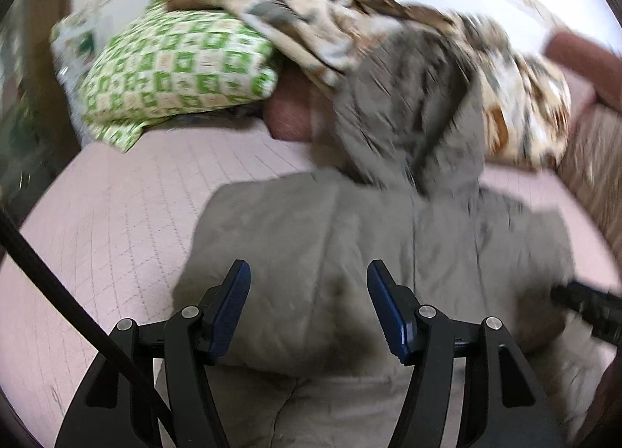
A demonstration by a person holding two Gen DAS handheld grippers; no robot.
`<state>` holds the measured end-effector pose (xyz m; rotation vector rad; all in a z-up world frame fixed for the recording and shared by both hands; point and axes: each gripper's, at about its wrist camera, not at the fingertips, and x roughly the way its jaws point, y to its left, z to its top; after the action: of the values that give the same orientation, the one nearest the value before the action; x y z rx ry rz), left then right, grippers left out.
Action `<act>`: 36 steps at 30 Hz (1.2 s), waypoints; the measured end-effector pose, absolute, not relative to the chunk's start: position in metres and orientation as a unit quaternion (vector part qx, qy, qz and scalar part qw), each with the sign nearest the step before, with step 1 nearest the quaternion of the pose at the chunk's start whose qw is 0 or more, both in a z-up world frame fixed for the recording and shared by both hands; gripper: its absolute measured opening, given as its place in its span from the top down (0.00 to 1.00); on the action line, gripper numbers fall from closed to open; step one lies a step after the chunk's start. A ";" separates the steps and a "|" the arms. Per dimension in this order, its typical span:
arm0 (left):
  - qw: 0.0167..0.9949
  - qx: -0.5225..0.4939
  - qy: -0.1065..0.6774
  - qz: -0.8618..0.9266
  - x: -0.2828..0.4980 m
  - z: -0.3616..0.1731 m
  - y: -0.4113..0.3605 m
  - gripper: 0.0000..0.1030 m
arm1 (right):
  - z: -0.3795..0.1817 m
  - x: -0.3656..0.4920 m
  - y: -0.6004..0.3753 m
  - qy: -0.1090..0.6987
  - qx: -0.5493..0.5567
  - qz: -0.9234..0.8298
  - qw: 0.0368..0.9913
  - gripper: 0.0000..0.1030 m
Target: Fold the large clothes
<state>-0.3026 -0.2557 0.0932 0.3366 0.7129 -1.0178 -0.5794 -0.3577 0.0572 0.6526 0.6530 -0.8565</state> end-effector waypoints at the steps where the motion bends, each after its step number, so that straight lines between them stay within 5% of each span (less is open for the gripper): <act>1: 0.796 0.137 0.347 -0.476 -0.296 0.096 -0.254 0.40 | 0.061 -0.583 -0.356 0.301 0.305 -0.403 0.809 0.33; 10: 0.766 0.113 0.379 -0.507 -0.277 0.117 -0.254 0.40 | 0.106 -0.586 -0.366 0.311 0.310 -0.398 0.806 0.33; 20: 0.742 0.080 0.374 -0.550 -0.266 0.149 -0.255 0.38 | 0.201 -0.508 -0.490 0.303 0.264 -0.441 0.803 0.33; 30: 0.718 0.058 0.389 -0.575 -0.251 0.138 -0.289 0.38 | 0.165 -0.438 -0.632 0.345 0.231 -0.509 0.754 0.33; 31: 0.714 0.057 0.390 -0.578 -0.251 0.137 -0.294 0.38 | 0.161 -0.436 -0.639 0.343 0.234 -0.510 0.753 0.38; 33: 0.714 0.069 0.386 -0.581 -0.256 0.136 -0.306 0.38 | 0.149 -0.431 -0.650 0.345 0.243 -0.501 0.756 0.88; 36: 0.709 0.079 0.385 -0.586 -0.262 0.132 -0.319 0.38 | 0.144 -0.431 -0.640 0.339 0.221 -0.491 0.771 0.95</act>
<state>-0.2625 -0.3185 0.1323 0.1753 0.8549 -1.3007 -0.4308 -0.6395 0.1437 0.4798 0.7355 -1.0647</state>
